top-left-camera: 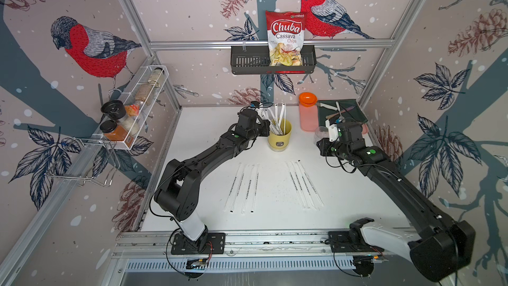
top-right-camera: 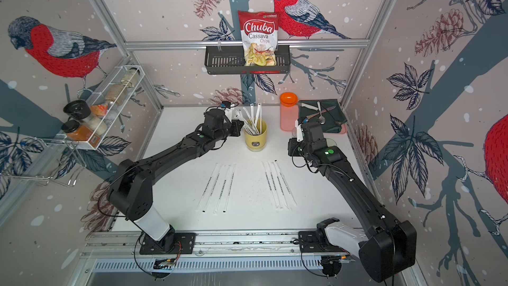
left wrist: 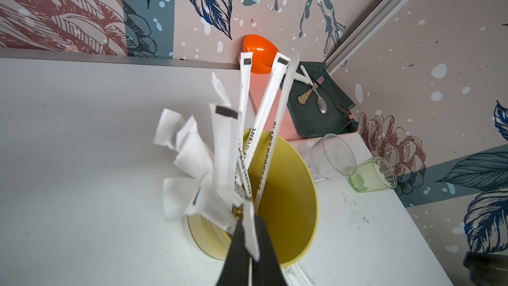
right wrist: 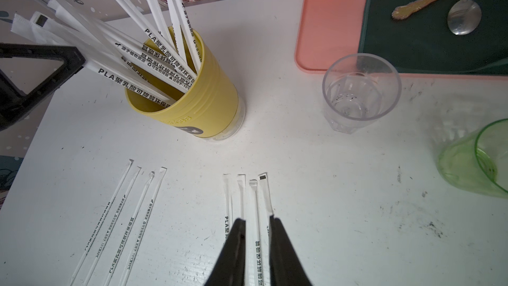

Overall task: Take the straws out of the storage container
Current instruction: Pick up the straw from the container.

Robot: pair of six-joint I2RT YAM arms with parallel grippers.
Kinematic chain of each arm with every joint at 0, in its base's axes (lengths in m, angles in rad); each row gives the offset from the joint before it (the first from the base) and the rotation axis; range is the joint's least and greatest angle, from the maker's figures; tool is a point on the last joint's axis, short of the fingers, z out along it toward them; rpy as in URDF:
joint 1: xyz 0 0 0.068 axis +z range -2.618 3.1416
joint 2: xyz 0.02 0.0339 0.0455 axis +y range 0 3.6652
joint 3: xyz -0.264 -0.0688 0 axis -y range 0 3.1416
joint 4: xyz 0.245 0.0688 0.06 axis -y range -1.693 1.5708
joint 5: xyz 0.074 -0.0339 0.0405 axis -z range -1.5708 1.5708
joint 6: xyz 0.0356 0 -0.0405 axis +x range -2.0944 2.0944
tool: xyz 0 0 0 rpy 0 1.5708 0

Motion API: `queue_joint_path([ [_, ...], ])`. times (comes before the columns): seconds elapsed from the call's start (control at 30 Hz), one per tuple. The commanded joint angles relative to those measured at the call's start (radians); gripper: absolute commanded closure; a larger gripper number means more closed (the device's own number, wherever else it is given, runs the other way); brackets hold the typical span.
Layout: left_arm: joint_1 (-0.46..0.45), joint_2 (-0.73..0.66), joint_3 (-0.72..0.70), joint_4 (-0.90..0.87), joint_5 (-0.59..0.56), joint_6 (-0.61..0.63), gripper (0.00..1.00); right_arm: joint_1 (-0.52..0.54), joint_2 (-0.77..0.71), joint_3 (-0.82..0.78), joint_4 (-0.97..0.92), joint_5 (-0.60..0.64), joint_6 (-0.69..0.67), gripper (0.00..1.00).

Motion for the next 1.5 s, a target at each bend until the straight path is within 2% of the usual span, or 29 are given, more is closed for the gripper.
queue_joint_path([
  [0.0,-0.002,-0.026,0.014,-0.018,0.034,0.028,0.98,-0.001,-0.001,0.001,0.017,-0.009,-0.01,0.79],
  [0.53,-0.013,-0.171,0.048,-0.147,0.001,0.131,1.0,0.001,-0.027,0.011,0.012,-0.029,-0.001,0.79],
  [0.77,-0.013,-0.281,0.098,-0.255,-0.025,0.206,1.0,0.006,-0.035,0.012,0.017,-0.04,0.001,0.79],
  [0.93,-0.013,-0.376,0.143,-0.334,-0.002,0.259,1.0,0.008,-0.047,0.0,0.031,-0.044,0.005,0.79],
  [1.07,-0.013,-0.387,0.263,-0.529,0.034,0.287,1.0,0.01,-0.052,-0.021,0.052,-0.057,0.013,0.79],
  [1.23,-0.014,-0.332,0.41,-0.838,0.112,0.324,1.0,0.019,-0.054,-0.039,0.069,-0.073,0.02,0.79],
  [1.37,-0.011,-0.256,0.385,-1.025,0.14,0.357,1.0,0.032,-0.054,-0.054,0.088,-0.086,0.027,0.79],
  [1.47,-0.007,-0.191,0.336,-1.095,0.142,0.375,1.0,0.047,-0.05,-0.066,0.101,-0.097,0.033,0.79],
])
